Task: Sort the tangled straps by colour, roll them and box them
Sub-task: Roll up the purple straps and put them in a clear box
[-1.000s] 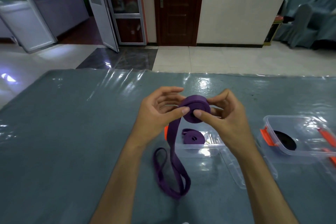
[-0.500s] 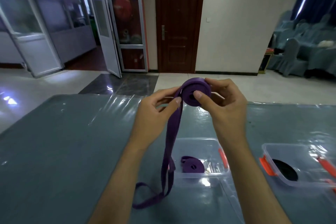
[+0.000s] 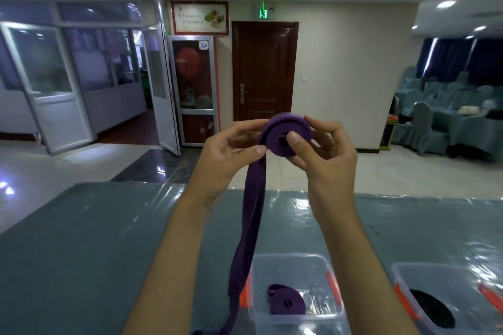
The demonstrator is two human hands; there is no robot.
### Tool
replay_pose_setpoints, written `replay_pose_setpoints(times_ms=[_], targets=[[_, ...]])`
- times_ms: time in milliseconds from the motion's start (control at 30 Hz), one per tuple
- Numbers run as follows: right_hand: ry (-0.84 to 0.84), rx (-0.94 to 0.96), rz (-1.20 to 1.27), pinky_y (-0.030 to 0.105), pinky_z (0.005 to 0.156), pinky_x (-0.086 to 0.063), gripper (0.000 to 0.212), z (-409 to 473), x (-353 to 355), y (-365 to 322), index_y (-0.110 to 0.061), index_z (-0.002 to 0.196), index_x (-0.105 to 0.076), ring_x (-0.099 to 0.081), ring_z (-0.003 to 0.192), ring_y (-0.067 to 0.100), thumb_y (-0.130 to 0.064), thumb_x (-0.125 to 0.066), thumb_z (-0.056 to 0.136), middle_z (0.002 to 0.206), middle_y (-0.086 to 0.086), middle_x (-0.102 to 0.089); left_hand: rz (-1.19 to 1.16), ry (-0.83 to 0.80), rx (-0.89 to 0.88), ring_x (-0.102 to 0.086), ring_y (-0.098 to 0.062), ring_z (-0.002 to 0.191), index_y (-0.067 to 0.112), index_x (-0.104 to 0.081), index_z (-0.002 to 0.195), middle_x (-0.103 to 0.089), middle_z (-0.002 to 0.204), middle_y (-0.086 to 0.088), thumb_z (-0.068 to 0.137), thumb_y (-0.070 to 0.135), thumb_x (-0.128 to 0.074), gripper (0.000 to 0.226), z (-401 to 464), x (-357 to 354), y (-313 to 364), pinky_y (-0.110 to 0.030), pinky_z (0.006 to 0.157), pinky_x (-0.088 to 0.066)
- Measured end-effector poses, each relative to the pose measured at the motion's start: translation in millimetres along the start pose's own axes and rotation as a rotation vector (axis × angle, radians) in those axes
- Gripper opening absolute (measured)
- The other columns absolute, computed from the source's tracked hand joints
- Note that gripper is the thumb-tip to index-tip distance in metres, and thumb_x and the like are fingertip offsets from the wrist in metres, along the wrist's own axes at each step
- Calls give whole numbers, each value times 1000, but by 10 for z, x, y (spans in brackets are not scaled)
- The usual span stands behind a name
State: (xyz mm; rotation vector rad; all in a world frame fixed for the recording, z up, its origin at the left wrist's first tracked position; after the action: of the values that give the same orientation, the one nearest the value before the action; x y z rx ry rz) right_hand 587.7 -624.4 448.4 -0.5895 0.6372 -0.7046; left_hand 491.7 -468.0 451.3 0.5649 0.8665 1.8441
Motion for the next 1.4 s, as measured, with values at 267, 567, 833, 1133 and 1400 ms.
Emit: replay_pose_setpoints(times_ms=[267,567,833,1133,1400], targets=[[-85,-22,-58,43,84,-66,19,199,-131,-27,-38,91,-68,-78,105,25,-38,-85,82,110,3,-79,-177,203,9,-75,-26,110,29,-78,118,-79,114,-6,70,32,-96,52,174,136,-40,-28,89,-61],[-208,-176,-164,27,84,-63,41,-251,137,433,-39,126,-73,-76,108,19,-30,-82,86,113,-1,-80,-144,100,279,-76,-24,109,27,-78,115,-79,115,-8,67,50,-95,55,-348,-27,-694,-26,90,-59],[-196,-513,-120,37,83,-66,31,-835,320,1002,-19,114,-79,-78,104,26,-31,-79,85,109,6,-81,78,146,339,-77,-14,93,31,-78,98,-80,99,0,72,50,-90,34,-773,36,-965,-21,77,-59],[-82,-511,-45,44,86,-65,31,-1148,498,1068,-26,120,-76,-77,104,32,-26,-83,90,108,8,-76,56,51,294,-77,-16,102,35,-76,117,-80,109,2,78,34,-91,41,-978,10,-975,-20,87,-58],[-270,-340,-206,35,83,-66,39,-1043,445,756,-32,123,-74,-79,101,28,-38,-85,86,111,5,-79,52,139,190,-79,-20,95,29,-79,98,-81,100,-2,79,36,-91,24,-939,20,-849,-22,82,-61]])
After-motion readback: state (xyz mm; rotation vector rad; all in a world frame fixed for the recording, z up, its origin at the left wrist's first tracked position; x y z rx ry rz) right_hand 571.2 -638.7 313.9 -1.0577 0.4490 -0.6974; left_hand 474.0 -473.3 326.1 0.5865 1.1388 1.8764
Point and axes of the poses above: each hand's wrist, its own z-axis towards the middle knuckle, its own x-axis out of the back of the hand, y = z × x, the point moved 9 cm from there along z, towards the middle knuckle
